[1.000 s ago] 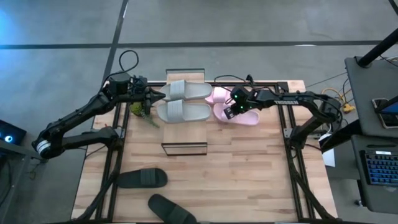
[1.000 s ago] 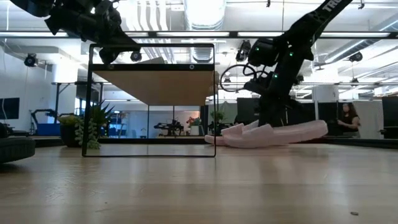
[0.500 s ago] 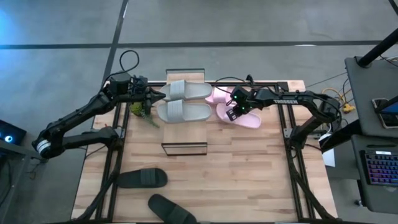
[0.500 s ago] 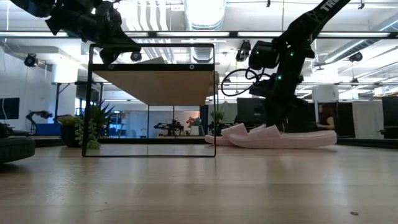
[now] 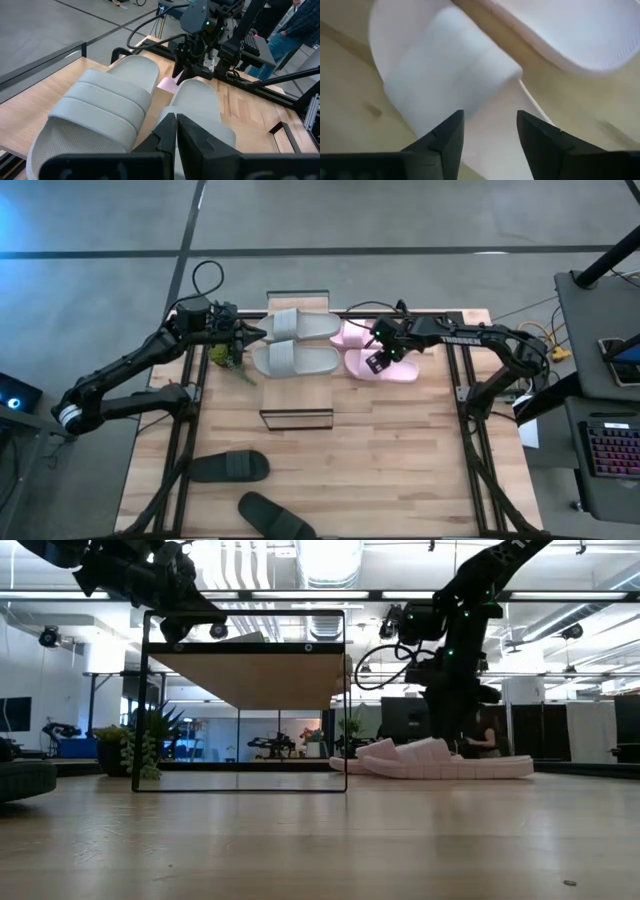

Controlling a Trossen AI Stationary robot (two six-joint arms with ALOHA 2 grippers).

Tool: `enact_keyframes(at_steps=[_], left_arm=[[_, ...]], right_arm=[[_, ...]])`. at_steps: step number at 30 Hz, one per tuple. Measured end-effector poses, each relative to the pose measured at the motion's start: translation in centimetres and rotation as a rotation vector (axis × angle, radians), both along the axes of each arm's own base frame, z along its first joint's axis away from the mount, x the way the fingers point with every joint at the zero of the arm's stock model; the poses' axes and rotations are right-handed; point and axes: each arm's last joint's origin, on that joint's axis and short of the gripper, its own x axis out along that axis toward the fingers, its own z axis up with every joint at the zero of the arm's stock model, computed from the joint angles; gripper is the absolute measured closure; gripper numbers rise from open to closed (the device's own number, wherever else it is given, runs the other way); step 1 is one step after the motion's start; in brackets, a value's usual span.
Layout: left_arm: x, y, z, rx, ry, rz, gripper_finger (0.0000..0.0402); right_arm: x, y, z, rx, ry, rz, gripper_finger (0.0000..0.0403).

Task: Pick and place slides into the shelf
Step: Move the pink slide to the upper middle of the table aligned with the other pink slide

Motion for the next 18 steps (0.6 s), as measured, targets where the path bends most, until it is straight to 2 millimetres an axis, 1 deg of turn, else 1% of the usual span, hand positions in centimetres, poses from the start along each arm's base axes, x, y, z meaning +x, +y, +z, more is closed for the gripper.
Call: enact_keyframes(at_steps=[6, 12, 15, 18], left_arm=[[0.0, 0.0, 0.0, 0.000, 0.000, 0.000, 0.0402], [0.0, 0.0, 0.0, 0.000, 0.000, 0.000, 0.0402], [0.0, 0.0, 0.0, 0.000, 0.000, 0.000, 0.0402], [0.0, 0.0, 0.0, 0.000, 0.000, 0.000, 0.0402]], right_arm=[[-0.7, 0.5, 0.4, 0.040, 0.071, 0.005, 0.0231], [-1.3, 1.5, 1.8, 0.048, 0.065, 0.016, 0.0246], [-2.1, 2.3, 2.6, 0.079, 0.064, 0.021, 0.0255], [-3.3, 3.1, 3.0, 0.110, 0.120, 0.001, 0.0264]])
